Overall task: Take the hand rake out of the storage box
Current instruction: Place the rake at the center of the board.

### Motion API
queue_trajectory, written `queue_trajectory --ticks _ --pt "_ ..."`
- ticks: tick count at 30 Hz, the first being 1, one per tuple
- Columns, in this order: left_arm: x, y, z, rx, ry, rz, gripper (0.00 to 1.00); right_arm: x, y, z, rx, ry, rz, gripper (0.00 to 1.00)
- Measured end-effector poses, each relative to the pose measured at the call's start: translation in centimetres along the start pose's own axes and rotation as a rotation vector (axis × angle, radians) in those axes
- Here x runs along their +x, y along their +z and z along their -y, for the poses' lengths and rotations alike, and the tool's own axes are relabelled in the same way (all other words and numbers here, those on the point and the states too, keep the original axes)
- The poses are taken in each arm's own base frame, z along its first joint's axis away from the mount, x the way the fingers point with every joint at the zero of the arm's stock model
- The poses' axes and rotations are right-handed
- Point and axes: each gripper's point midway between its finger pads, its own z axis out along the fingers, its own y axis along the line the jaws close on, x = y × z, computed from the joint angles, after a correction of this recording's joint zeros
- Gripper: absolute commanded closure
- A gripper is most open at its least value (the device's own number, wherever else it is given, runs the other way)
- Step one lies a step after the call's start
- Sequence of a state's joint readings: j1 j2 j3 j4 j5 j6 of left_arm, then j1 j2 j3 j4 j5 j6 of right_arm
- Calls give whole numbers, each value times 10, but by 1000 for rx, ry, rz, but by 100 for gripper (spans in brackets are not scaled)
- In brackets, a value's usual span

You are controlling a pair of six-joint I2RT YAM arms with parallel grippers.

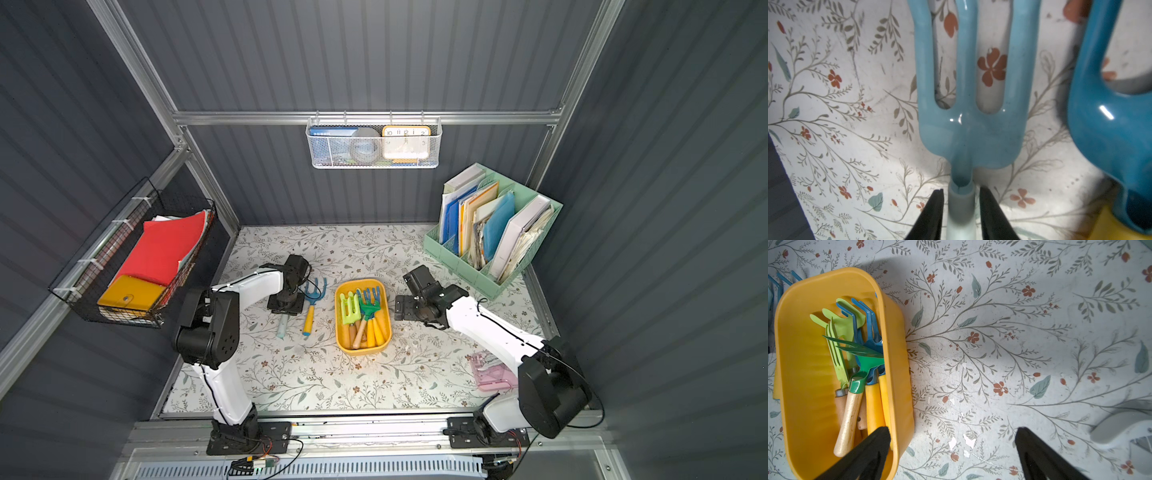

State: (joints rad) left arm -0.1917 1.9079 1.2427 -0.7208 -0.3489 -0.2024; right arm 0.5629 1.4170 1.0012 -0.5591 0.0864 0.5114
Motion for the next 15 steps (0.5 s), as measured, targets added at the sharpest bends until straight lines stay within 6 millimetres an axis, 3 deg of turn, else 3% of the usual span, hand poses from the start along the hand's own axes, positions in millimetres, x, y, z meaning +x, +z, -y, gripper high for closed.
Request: queue_trajectory --ticks 9,15 --pt "-7 -5 0 6 -13 16 56 4 -1 2 9 -4 -17 1" --pt "-33 -37 3 75 -50 90 51 5 -6 3 9 -5 -15 1"
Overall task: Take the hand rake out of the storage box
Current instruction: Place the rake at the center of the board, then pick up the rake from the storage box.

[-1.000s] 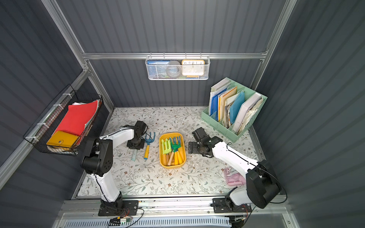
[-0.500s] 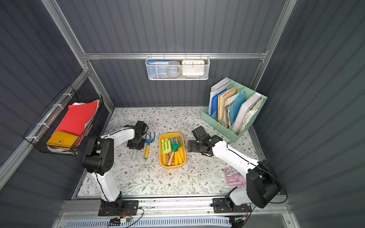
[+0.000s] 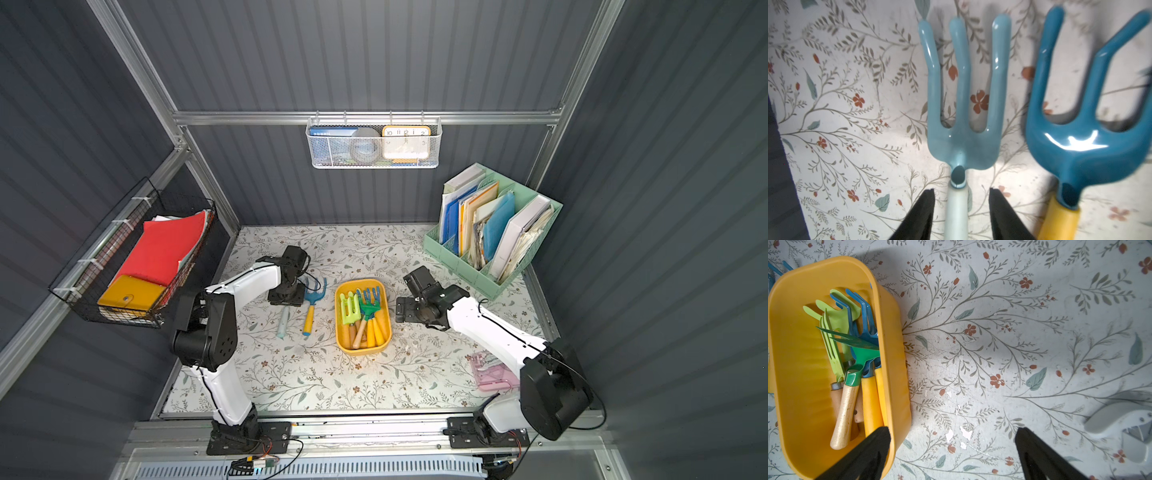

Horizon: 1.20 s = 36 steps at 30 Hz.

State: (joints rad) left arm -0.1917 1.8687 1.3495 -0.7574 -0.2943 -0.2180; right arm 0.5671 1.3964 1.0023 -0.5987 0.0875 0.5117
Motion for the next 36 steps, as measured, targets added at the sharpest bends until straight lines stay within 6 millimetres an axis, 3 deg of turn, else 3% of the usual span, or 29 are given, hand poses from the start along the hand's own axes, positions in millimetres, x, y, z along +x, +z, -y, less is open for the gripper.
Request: queue_trajectory --ticks 6,9,13,18,23,26,36 --pt "-39 -70 24 176 -67 166 51 -4 -10 2 -1 2 28 1" --pt "-44 -111 64 275 -60 242 53 -3 -11 4 11 2 27 1" --pt "-18 -141 129 395 -12 245 54 -1 -11 8 29 3 22 1" --pt "34 -146 175 470 -9 166 55 -2 -14 11 46 3 24 1" --pt "68 -159 218 505 38 141 58 0 -15 15 64 6 19 1" --pt "85 -153 234 495 72 113 58 -1 -15 15 64 12 22 1" --pt "103 -128 232 432 63 65 60 -2 -15 14 61 13 27 1"
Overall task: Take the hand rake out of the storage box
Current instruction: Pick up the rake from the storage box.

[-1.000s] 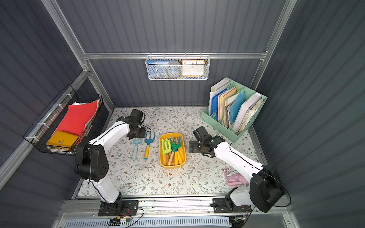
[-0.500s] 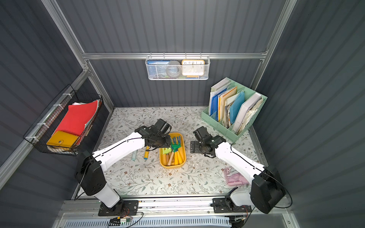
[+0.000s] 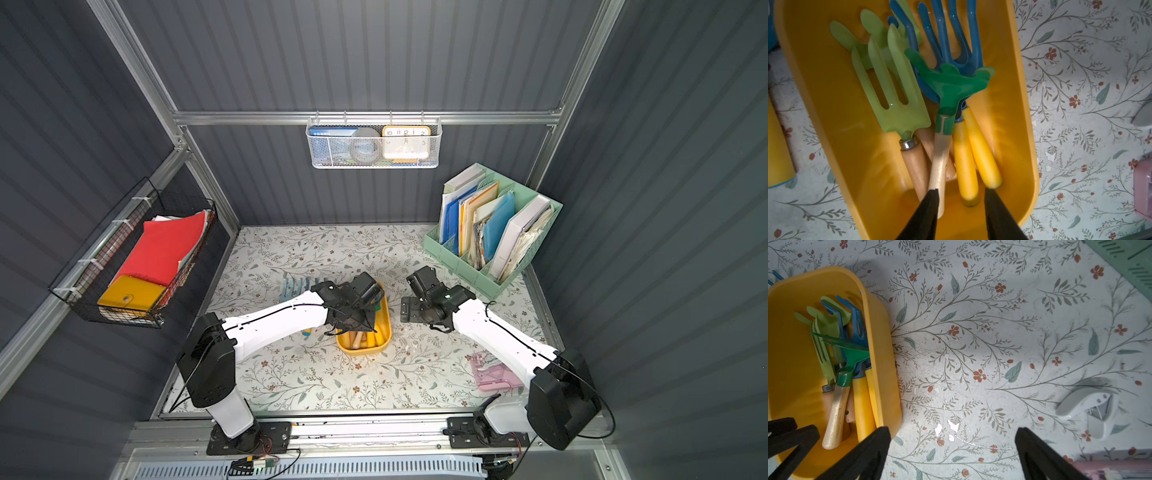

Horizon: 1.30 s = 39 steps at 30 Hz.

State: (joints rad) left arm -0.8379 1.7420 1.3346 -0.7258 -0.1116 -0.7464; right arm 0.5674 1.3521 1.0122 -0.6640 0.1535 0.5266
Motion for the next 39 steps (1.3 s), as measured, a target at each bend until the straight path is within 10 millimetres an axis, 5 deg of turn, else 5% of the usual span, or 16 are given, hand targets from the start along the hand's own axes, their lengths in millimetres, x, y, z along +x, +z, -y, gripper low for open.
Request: queue_trajectory --ticks 18,39 --pt "3 29 -27 -63 39 -63 65 0 1 0 2 1 -1 1" --pt "15 50 -22 -23 62 -108 73 4 5 -1 -5 0 -25 1"
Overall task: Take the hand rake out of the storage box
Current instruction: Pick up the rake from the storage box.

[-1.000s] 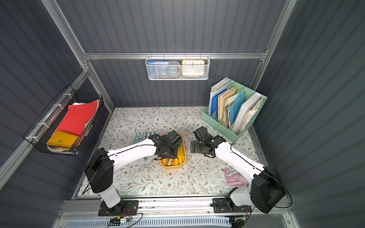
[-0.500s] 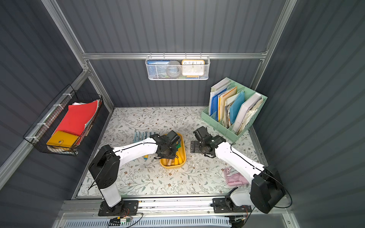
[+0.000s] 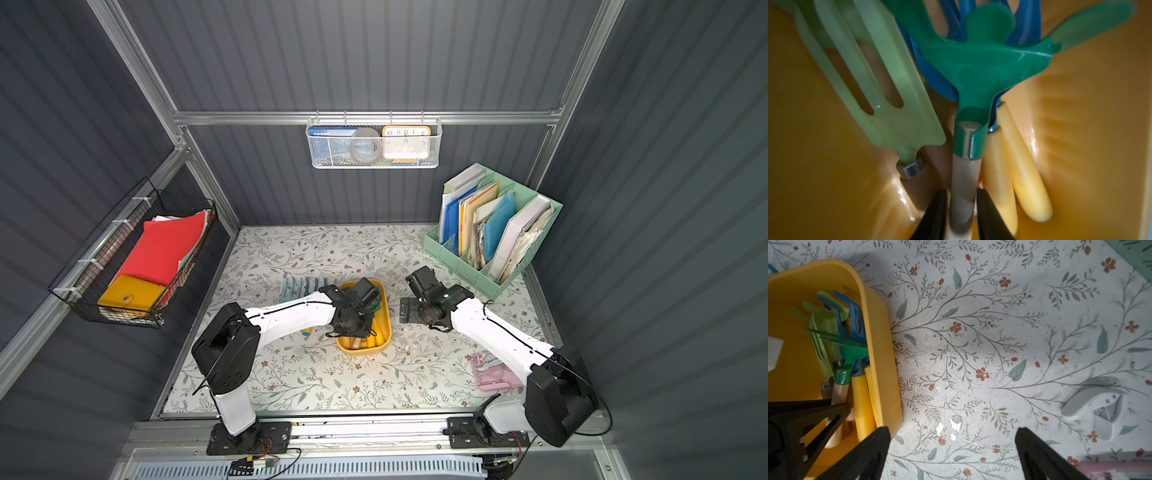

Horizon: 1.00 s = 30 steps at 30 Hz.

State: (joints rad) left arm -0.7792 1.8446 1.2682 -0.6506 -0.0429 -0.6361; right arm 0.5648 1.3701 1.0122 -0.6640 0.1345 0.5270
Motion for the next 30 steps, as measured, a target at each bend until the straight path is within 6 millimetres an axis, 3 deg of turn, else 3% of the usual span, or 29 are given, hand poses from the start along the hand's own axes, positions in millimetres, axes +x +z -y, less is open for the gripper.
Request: queue_trajectory --ticks 30 --pt "-9 -3 10 38 6 22 84 -2 -3 5 29 -7 7 1"
